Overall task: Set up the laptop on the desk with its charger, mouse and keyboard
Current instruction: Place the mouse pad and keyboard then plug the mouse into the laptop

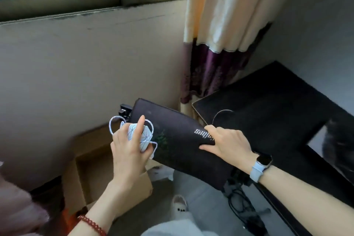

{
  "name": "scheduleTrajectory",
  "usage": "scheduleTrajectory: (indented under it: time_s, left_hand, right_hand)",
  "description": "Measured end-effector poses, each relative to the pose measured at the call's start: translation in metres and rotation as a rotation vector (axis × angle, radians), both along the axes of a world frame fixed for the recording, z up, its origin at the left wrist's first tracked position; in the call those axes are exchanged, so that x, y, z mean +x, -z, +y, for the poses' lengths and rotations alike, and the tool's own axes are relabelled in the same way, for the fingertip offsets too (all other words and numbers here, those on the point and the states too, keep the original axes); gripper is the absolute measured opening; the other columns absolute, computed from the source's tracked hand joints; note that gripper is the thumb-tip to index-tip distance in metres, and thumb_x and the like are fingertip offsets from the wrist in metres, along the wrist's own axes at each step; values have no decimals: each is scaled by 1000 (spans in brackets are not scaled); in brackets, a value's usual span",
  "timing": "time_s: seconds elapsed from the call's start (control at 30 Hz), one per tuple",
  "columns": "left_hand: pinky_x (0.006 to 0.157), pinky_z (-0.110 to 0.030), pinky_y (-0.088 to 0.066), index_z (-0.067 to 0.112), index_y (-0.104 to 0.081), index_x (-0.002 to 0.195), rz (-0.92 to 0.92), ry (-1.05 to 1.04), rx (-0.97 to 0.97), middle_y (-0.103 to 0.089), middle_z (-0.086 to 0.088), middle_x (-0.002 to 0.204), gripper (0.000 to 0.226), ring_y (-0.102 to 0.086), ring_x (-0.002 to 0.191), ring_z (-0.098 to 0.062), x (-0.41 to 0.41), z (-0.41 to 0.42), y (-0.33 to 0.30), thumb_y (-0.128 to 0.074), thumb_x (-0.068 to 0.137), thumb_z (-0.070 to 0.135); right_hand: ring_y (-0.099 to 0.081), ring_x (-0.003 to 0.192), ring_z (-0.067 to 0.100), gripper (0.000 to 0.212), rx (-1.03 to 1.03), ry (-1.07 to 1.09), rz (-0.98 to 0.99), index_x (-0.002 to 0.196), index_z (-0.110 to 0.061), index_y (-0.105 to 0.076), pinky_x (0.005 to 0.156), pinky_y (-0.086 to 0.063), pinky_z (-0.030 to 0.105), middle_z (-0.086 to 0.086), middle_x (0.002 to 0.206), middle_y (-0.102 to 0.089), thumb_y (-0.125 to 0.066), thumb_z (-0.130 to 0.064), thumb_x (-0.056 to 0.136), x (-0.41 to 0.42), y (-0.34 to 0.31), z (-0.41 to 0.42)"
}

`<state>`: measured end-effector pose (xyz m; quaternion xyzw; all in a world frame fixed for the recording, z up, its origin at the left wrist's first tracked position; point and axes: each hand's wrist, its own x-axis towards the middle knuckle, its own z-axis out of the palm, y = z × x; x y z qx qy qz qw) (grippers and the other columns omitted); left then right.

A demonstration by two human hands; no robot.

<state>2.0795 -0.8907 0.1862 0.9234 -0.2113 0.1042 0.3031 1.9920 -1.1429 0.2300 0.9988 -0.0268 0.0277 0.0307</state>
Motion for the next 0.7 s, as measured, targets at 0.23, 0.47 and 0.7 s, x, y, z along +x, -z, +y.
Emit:
scheduleTrajectory:
  time_s: [0.23,0.47,0.7]
  left_hand:
    - [70,-47,-43,23,-42,132,-51,386,-81,-51,-20,111,81,-47,99,-40,-78,-134,-39,-73,57,17]
    - [76,-49,-45,22,-50,132,-48,618,-13,-51,-22,117,83,-50,102,-44,-183,-260,-39,-80,56,11]
    - [84,-49,-42,28,-34,141,28,702,237,-44,-20,127,82,-40,114,-41,-273,-356,3,-73,69,19]
  right_hand:
    - [-64,93,30,60,73,485,28,114,-33,-39,68,-44,36,-5,98,-69,-46,-75,72,-173,-35,-90]
    - [-63,94,33,66,99,743,19,117,-33,-38,65,-35,36,0,99,-70,-46,-78,69,-314,-20,-170]
    - [-63,91,32,70,257,807,140,120,-28,-42,67,-37,35,5,93,-69,-51,-75,69,-412,25,-249]
